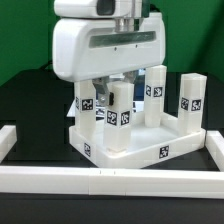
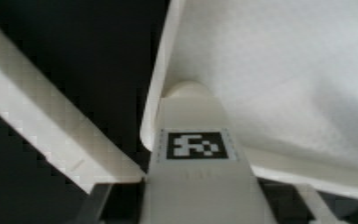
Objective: Assemble desk
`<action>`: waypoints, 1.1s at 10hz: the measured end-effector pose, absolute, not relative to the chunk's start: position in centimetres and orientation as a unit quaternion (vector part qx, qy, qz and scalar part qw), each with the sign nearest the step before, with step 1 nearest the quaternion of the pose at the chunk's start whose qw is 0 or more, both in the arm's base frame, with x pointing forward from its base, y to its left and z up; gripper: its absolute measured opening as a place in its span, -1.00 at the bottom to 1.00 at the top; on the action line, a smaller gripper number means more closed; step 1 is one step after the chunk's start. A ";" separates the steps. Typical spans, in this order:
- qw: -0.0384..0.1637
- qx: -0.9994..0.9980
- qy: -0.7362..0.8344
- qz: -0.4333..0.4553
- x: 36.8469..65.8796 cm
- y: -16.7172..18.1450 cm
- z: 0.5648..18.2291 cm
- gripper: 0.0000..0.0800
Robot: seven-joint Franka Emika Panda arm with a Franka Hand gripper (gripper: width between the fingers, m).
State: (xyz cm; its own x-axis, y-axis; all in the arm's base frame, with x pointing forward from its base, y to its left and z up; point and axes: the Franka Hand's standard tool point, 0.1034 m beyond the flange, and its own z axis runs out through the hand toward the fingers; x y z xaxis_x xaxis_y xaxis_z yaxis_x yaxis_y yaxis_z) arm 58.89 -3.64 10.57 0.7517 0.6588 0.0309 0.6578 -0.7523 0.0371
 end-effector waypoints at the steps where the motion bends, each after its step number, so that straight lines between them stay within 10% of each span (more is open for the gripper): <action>1: 0.011 0.947 0.320 0.021 58.8 -3.7 10.6 -0.27; 11: -0.003 0.999 -0.043 0.018 58.6 -3.9 10.4 -0.27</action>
Offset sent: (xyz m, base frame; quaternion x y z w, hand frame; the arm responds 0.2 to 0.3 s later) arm -0.0013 -0.0114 0.0028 -0.0095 -0.0111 0.1528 0.9882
